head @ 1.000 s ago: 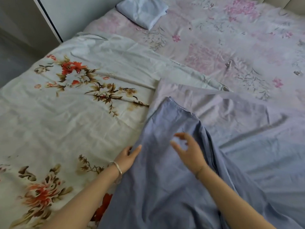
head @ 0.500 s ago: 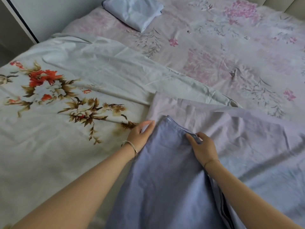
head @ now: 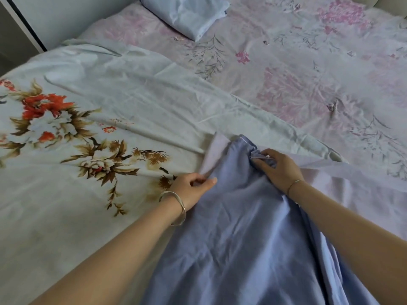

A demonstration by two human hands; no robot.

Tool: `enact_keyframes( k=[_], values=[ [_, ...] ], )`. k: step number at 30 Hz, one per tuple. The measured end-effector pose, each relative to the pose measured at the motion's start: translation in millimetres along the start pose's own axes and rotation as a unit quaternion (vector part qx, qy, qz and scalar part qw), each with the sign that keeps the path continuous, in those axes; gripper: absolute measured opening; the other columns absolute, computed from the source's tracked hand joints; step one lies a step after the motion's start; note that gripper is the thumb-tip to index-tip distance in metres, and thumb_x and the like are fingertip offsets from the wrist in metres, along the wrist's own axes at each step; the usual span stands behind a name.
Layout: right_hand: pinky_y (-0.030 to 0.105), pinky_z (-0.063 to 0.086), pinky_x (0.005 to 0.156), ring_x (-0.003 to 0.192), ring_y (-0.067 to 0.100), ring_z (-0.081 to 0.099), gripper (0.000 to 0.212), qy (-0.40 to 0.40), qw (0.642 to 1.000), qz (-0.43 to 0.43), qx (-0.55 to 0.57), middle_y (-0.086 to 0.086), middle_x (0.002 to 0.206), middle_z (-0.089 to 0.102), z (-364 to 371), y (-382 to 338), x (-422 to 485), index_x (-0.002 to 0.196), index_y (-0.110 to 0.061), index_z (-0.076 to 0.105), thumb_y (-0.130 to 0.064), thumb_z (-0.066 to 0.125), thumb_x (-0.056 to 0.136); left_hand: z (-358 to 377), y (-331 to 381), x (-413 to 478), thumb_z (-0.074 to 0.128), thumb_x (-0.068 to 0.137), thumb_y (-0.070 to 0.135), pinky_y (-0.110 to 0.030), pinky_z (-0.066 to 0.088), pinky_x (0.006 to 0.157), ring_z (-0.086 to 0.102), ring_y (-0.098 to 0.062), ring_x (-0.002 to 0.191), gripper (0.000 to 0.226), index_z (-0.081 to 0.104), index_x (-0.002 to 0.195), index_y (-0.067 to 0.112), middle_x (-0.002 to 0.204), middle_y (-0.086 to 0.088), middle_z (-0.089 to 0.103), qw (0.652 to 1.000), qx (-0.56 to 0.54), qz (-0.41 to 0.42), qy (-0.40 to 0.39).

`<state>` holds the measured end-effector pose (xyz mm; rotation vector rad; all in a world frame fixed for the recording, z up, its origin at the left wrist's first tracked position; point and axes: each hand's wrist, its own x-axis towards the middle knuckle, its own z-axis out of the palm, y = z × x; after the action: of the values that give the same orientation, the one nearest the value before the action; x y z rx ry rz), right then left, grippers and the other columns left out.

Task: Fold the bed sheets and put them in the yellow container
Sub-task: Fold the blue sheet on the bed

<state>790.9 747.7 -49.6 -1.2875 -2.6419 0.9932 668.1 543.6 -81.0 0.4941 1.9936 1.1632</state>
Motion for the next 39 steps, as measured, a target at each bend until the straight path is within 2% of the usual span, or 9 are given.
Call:
enact_keyframes(
  k=[5,10,17,23,26,30,34,37,39],
  values=[
    [0.015,0.043,0.064,0.069,0.002,0.056,0.003,0.181,0.973,-0.126,0.071,-0.005,0.074,0.061,-17,-22,-1,0.089,-0.020,0.062,-0.022,0.061,0.091,0,-9,-16,0.053,0.094,0.017,-0.016,0.029,0.050,0.032,-0.002,0.048,0.032,0.037,0.066,0.016,0.057,0.006,0.032,0.995,-0.029,0.087,0.036],
    [0.032,0.040,0.068,0.093,0.030,0.063,0.018,0.054,0.997,-0.053,-0.027,0.011,0.096,0.068,14,-8,18,0.102,-0.018,0.063,-0.031,0.055,0.093,3,-23,-11,0.051,0.094,0.013,-0.019,0.029,0.051,0.029,-0.008,0.052,0.034,0.033,0.067,0.016,0.058,0.004,0.034,0.993,0.013,0.078,0.090],
    [0.034,0.041,0.074,0.097,0.033,0.058,0.041,0.018,1.000,0.009,-0.011,0.013,0.102,0.063,20,-3,2,0.123,-0.015,0.044,-0.039,0.056,0.091,5,-22,-6,0.051,0.095,0.012,-0.021,0.026,0.049,0.028,-0.011,0.053,0.035,0.031,0.066,0.017,0.057,0.003,0.033,0.994,0.040,0.041,0.091],
    [0.039,0.038,0.097,0.113,0.026,0.050,0.035,0.168,0.985,0.009,0.026,0.006,0.124,0.054,-22,31,-39,0.118,-0.015,0.056,-0.033,0.062,0.088,6,-8,-16,0.059,0.090,0.022,-0.018,0.031,0.050,0.036,-0.006,0.049,0.028,0.042,0.069,0.014,0.058,0.001,0.040,0.993,-0.044,0.014,0.105],
    [0.038,0.030,0.103,0.125,0.030,0.041,0.037,0.121,0.987,0.098,-0.035,0.009,0.134,0.050,-50,61,-44,0.128,-0.016,0.051,-0.031,0.051,0.094,9,-1,-21,0.060,0.090,0.027,-0.022,0.037,0.058,0.049,-0.013,0.065,0.020,0.051,0.077,0.014,0.070,0.001,0.056,0.996,-0.024,0.014,0.089],
    [0.035,0.025,0.102,0.120,0.033,0.039,0.038,0.030,0.972,0.148,-0.181,0.011,0.124,0.053,-64,90,-43,0.119,-0.018,0.059,-0.045,0.047,0.094,12,7,-20,0.058,0.091,0.031,-0.027,0.039,0.076,0.056,-0.018,0.086,0.017,0.059,0.096,0.014,0.090,0.001,0.062,0.996,-0.007,-0.002,0.089],
    [0.038,0.030,0.093,0.100,0.037,0.053,0.026,0.122,0.975,0.036,-0.184,0.016,0.094,0.064,-71,97,-27,0.085,-0.018,0.058,-0.035,0.042,0.095,15,2,-13,0.057,0.092,0.026,-0.025,0.038,0.082,0.057,-0.016,0.094,0.013,0.060,0.102,0.018,0.100,0.001,0.063,0.996,-0.034,0.001,0.085],
    [0.035,0.031,0.074,0.083,0.040,0.057,0.030,0.204,0.966,-0.018,-0.157,0.024,0.082,0.064,-82,73,5,0.089,-0.009,0.059,-0.032,0.040,0.097,15,-7,-10,0.056,0.093,0.023,-0.024,0.039,0.086,0.058,-0.012,0.098,0.016,0.061,0.107,0.018,0.102,0.003,0.065,0.993,-0.074,0.015,0.093],
    [0.035,0.031,0.077,0.089,0.038,0.057,0.027,0.152,0.971,-0.004,-0.186,0.022,0.090,0.065,-77,71,24,0.093,-0.009,0.059,-0.029,0.043,0.098,17,-13,-6,0.056,0.093,0.023,-0.022,0.040,0.087,0.058,-0.010,0.097,0.016,0.061,0.107,0.019,0.102,0.005,0.066,0.992,-0.077,0.012,0.101]
  ],
)
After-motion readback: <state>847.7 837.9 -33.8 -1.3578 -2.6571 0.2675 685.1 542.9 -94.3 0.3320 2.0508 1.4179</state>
